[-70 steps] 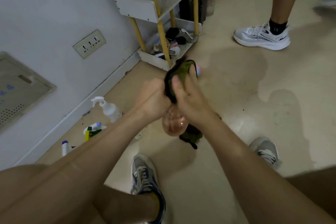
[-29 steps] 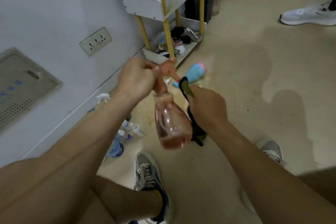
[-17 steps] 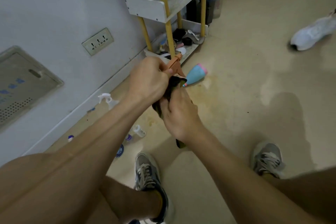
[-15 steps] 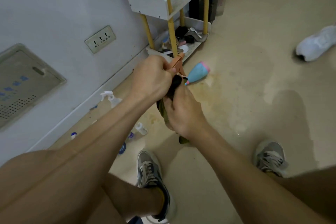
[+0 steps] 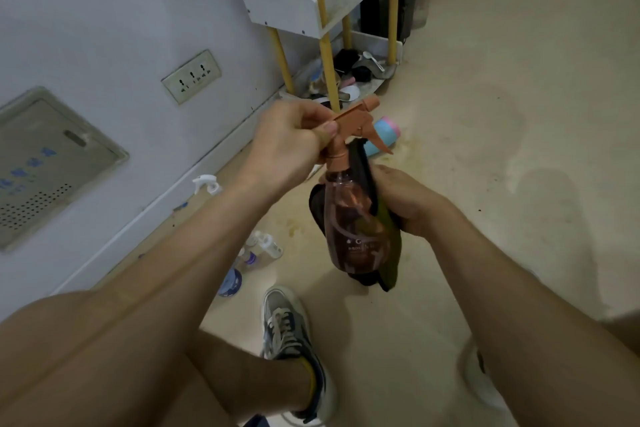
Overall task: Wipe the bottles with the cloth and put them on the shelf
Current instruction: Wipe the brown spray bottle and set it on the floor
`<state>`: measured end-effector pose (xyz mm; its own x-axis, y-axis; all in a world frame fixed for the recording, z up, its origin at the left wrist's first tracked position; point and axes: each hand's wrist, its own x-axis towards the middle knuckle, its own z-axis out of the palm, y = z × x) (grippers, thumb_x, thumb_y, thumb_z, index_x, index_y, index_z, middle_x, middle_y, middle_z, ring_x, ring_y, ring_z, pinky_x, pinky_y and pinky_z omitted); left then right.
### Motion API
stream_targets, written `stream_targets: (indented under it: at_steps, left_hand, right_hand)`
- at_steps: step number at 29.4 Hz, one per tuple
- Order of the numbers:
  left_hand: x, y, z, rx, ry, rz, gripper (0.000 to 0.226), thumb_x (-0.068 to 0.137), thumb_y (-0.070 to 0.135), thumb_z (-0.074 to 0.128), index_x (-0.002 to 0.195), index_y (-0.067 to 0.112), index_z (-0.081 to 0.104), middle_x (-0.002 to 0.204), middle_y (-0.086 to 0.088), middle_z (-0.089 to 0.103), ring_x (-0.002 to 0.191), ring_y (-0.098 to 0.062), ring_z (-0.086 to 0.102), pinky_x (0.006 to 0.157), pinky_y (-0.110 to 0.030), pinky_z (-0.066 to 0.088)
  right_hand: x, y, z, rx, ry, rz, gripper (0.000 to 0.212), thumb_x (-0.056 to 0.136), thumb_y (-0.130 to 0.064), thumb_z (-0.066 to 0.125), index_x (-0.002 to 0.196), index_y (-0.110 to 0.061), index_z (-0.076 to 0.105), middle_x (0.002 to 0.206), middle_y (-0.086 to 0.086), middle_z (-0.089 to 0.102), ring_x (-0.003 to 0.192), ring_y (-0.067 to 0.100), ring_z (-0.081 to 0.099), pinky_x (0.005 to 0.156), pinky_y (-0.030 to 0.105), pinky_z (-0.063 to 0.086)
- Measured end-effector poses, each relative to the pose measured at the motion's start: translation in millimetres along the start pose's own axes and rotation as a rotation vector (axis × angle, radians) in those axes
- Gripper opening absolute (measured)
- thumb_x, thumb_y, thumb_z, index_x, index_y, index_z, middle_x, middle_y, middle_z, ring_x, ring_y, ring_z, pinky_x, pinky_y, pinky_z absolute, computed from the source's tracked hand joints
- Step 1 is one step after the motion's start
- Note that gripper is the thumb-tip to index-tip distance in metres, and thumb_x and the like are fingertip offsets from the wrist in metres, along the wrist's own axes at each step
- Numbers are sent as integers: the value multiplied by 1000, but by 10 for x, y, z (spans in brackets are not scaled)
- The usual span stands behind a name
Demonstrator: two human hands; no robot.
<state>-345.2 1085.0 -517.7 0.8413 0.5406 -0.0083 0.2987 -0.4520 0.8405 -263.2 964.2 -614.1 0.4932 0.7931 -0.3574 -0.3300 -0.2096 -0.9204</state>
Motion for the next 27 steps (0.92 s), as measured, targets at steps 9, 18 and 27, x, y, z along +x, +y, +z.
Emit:
stream_targets:
  at_steps: [9,18,27]
  left_hand:
    - [209,-26,-193,-92,261,-102,22,96,11,57,77,20,64,80,-7,68,72,-25,69,60,-31,57]
    - [153,-104,-37,-166,234,-151,13,95,15,58,84,19,63,81,-2,72,74,-20,72,67,-33,61]
    - [90,9,-112,-57,-66,-201,14,91,18,63,79,11,66,75,-6,68,67,-21,65,70,-38,59]
  right_hand:
    - [-176,305,81,469,-237,137,44,66,-54,79,93,-19,80,98,4,75,86,18,72,77,31,59]
    - [2,376,245,987,381,90,56,87,-56,59,123,-14,69,117,14,71,111,35,66,96,44,53]
    - [-12,198,151,787,794,230,42,97,-55,48,99,-14,61,90,6,66,75,21,61,65,32,51]
